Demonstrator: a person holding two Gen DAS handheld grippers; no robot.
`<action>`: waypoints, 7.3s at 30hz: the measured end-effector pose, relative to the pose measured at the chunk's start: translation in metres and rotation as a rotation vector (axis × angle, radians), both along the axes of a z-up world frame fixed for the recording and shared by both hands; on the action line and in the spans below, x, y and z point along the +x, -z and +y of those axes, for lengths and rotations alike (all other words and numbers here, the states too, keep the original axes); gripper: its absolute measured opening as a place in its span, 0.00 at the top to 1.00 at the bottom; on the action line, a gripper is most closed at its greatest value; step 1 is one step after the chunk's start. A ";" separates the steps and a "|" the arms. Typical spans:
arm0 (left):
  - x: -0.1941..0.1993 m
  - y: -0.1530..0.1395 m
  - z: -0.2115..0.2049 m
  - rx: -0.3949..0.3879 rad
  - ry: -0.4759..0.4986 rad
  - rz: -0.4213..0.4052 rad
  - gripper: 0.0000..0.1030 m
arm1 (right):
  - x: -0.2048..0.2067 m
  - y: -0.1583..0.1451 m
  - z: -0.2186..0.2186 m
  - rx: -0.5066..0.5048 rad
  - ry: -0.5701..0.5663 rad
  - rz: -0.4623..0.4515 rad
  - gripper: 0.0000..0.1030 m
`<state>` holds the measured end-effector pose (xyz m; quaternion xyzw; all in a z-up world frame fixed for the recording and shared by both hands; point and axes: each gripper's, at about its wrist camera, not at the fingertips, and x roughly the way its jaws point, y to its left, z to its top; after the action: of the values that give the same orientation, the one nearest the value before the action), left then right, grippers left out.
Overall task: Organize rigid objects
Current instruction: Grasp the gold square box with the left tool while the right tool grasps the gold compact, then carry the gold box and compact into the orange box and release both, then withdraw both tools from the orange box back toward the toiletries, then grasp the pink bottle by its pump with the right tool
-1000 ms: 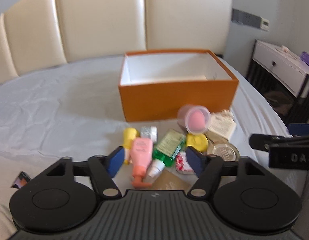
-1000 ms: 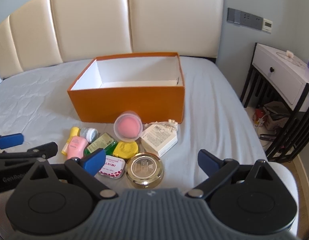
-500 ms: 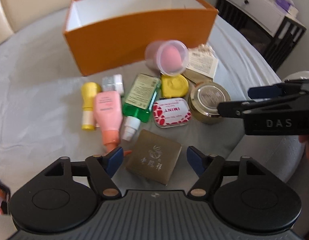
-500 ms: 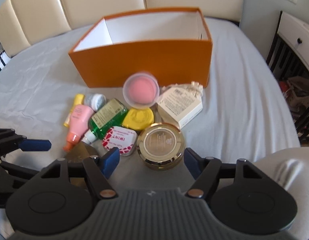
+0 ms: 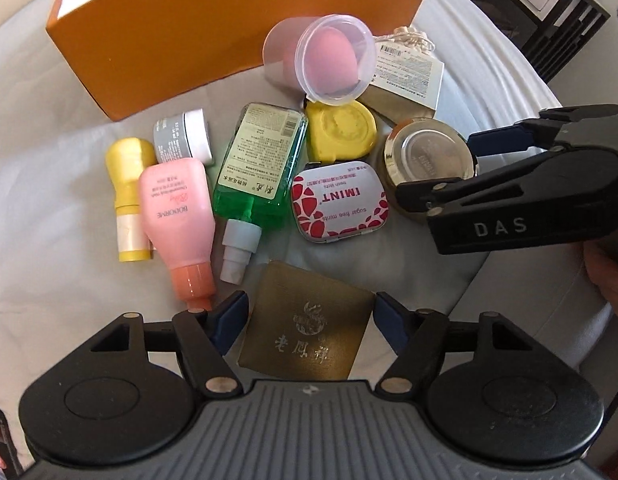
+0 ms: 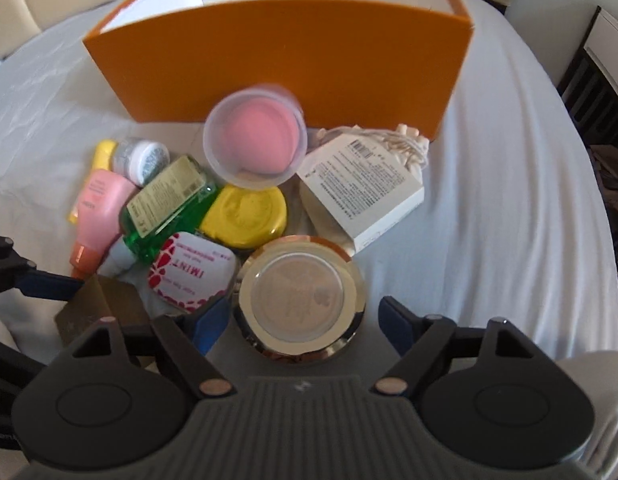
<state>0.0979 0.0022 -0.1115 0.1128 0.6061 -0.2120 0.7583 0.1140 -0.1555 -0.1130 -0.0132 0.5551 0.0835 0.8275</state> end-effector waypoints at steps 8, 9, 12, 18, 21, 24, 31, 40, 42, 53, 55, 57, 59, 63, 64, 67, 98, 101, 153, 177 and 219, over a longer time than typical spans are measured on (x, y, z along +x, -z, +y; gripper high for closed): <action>0.004 0.007 -0.006 0.028 0.023 0.009 0.26 | 0.011 0.010 0.007 -0.020 -0.022 0.030 0.23; 0.005 0.008 -0.008 0.031 0.026 0.008 0.27 | 0.012 0.010 0.007 -0.020 -0.026 0.027 0.25; 0.002 0.009 -0.014 0.057 0.050 -0.013 0.28 | 0.008 0.009 0.007 -0.021 -0.032 0.017 0.25; -0.007 0.003 -0.020 0.080 0.046 -0.084 0.30 | 0.005 0.011 0.010 -0.017 -0.035 0.002 0.26; -0.012 -0.009 -0.010 0.042 0.003 -0.125 0.30 | -0.001 0.006 0.011 -0.023 -0.046 -0.017 0.26; -0.016 -0.018 -0.006 0.002 -0.029 -0.165 0.31 | -0.007 -0.003 0.012 -0.027 -0.058 -0.054 0.26; -0.018 -0.047 0.018 -0.103 -0.147 -0.271 0.31 | -0.017 -0.026 0.006 -0.026 -0.073 -0.120 0.26; 0.014 -0.111 0.037 -0.238 -0.263 -0.439 0.31 | -0.003 -0.086 0.003 -0.017 -0.100 -0.251 0.26; 0.027 -0.124 0.039 -0.252 -0.260 -0.465 0.31 | 0.005 -0.102 0.007 -0.015 -0.114 -0.290 0.26; 0.108 -0.168 0.032 -0.288 -0.251 -0.566 0.31 | 0.080 -0.151 0.018 0.000 -0.133 -0.423 0.26; 0.126 -0.167 0.030 -0.289 -0.268 -0.572 0.31 | 0.097 -0.154 0.017 0.006 -0.126 -0.426 0.26; 0.145 -0.165 0.028 -0.281 -0.280 -0.570 0.31 | 0.114 -0.153 0.017 -0.001 -0.121 -0.426 0.26; 0.161 -0.158 0.024 -0.263 -0.266 -0.552 0.31 | 0.133 -0.147 0.016 -0.012 -0.113 -0.410 0.26; 0.197 -0.136 0.020 -0.262 -0.207 -0.442 0.31 | 0.170 -0.129 0.016 -0.004 -0.114 -0.327 0.26; 0.206 -0.128 0.019 -0.258 -0.196 -0.413 0.31 | 0.178 -0.123 0.017 0.004 -0.118 -0.304 0.26; 0.223 -0.110 0.017 -0.194 -0.154 -0.351 0.31 | 0.199 -0.104 0.017 0.031 -0.121 -0.224 0.26; 0.235 -0.033 -0.023 0.085 0.157 -0.165 0.28 | 0.259 0.006 0.040 0.012 -0.258 0.247 0.26; 0.231 -0.042 -0.014 0.038 0.112 -0.191 0.29 | 0.259 0.008 0.043 -0.001 -0.240 0.239 0.26; 0.146 -0.092 0.086 -0.353 -0.446 -0.512 0.29 | 0.257 -0.010 0.119 -0.098 -0.145 0.192 0.15; 0.050 -0.118 0.064 -0.357 -0.382 -0.512 0.32 | 0.070 -0.084 0.053 0.122 -0.039 -0.442 0.29; 0.024 -0.008 0.060 -0.107 -0.461 -0.099 1.00 | -0.004 0.024 0.095 0.069 -0.174 -0.254 0.59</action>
<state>0.1222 0.0623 -0.1035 -0.0583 0.5657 -0.0595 0.8204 0.1095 -0.0601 -0.1372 -0.0432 0.4393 0.1718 0.8807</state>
